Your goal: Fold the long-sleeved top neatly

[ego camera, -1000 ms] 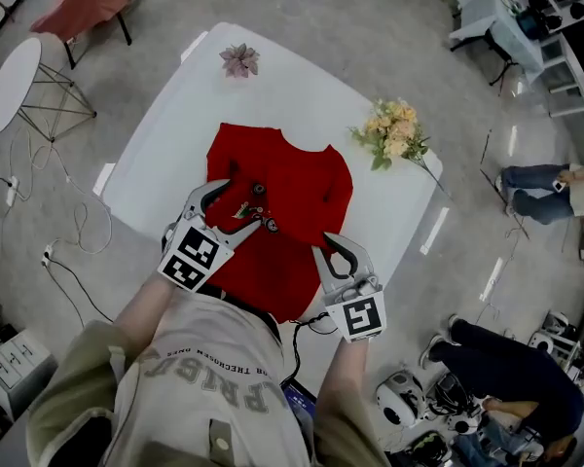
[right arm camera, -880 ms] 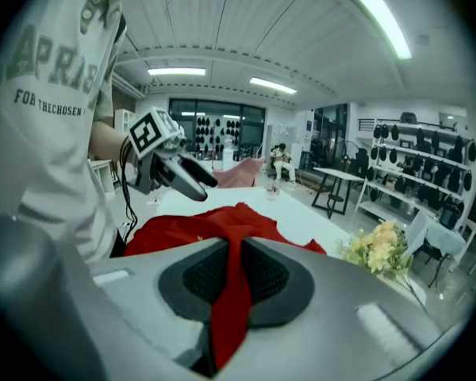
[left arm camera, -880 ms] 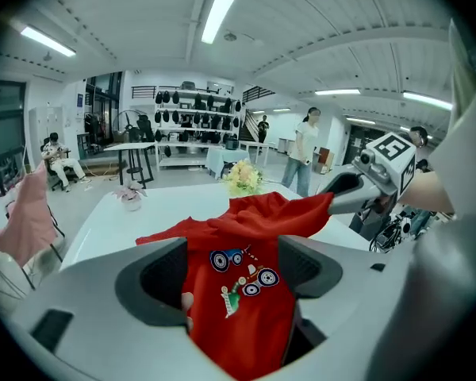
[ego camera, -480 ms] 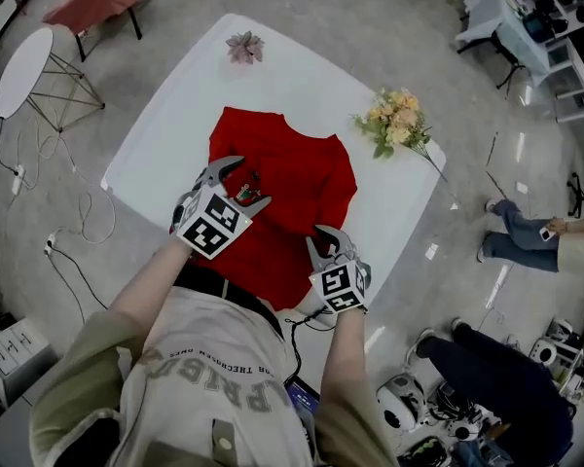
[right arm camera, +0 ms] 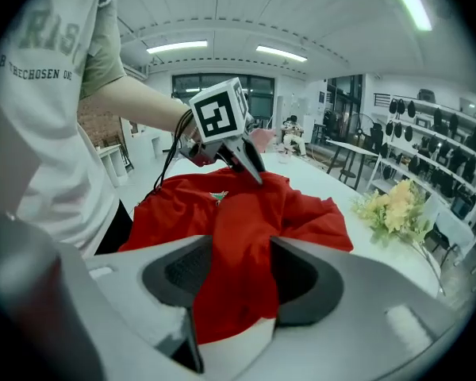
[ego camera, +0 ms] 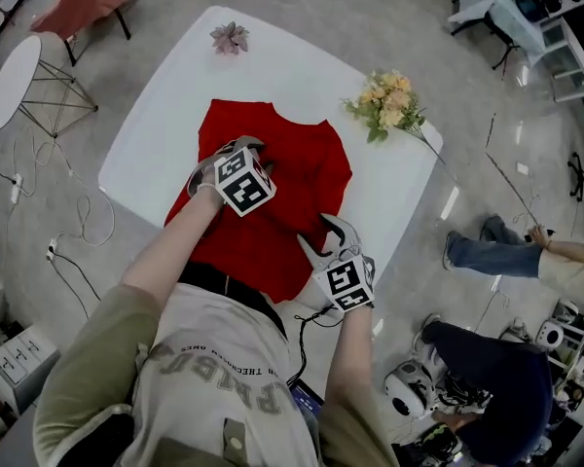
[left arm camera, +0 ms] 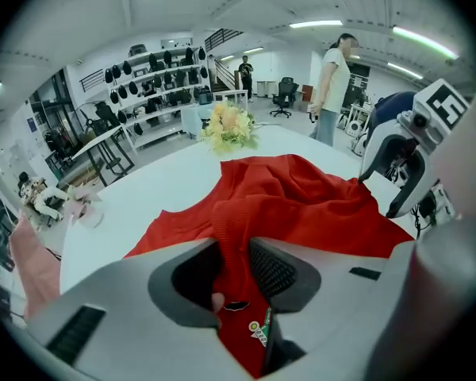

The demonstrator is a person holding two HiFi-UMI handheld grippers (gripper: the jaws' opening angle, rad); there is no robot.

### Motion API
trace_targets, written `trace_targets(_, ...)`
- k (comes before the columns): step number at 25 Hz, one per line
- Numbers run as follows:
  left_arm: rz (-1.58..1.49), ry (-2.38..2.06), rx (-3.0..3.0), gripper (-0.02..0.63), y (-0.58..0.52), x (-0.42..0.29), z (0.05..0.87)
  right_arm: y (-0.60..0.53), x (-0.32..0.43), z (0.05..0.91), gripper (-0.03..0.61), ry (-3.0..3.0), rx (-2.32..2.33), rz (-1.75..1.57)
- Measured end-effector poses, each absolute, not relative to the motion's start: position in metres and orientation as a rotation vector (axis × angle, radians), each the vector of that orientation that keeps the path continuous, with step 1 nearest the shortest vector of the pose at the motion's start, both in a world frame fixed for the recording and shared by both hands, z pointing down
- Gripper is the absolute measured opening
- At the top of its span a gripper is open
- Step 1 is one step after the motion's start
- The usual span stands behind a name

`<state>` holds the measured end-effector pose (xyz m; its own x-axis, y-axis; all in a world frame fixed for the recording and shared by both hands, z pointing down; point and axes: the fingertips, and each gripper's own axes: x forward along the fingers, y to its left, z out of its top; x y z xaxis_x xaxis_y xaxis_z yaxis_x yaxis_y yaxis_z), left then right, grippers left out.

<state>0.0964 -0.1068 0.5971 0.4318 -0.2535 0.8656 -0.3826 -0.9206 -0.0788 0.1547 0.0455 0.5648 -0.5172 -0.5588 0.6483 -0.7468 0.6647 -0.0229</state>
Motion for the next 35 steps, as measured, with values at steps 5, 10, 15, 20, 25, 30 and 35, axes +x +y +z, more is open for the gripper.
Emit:
trace_targets(5,1.335,-0.646,2.532,0.044,-0.103,0.081,0.576,0.046,0.173,0.548,0.25,-2.263,1.047,0.371)
trace_targets(10,1.139,-0.763,2.436,0.043,-0.074,0.029,0.536,0.037,0.189,0.549,0.25,-2.23,1.027,0.34)
trace_targets(15,1.014,-0.943,2.26,0.043,-0.035,-0.041,0.527,0.032,0.19,0.565,0.25,-2.204,0.906,0.338)
trace_targets(20,0.966,-1.055,2.145,0.041,-0.005,-0.085,0.535,0.025,0.191,0.585,0.25,-2.152,0.827,0.306)
trace_targets(25,0.929,-1.162,2.3,0.041,-0.005,-0.091,0.512,0.006,0.169,0.596,0.25,-2.157,0.758,0.252)
trace_targets(30,0.907,-1.162,2.52,0.041,-0.004,-0.082,0.495,0.009,0.133,0.609,0.225,-2.159,0.592,0.187)
trace_targets(35,1.153,-0.878,2.805,0.041,0.007,-0.074,0.511,0.013,0.139,0.609,0.086,-2.128,0.582,0.13)
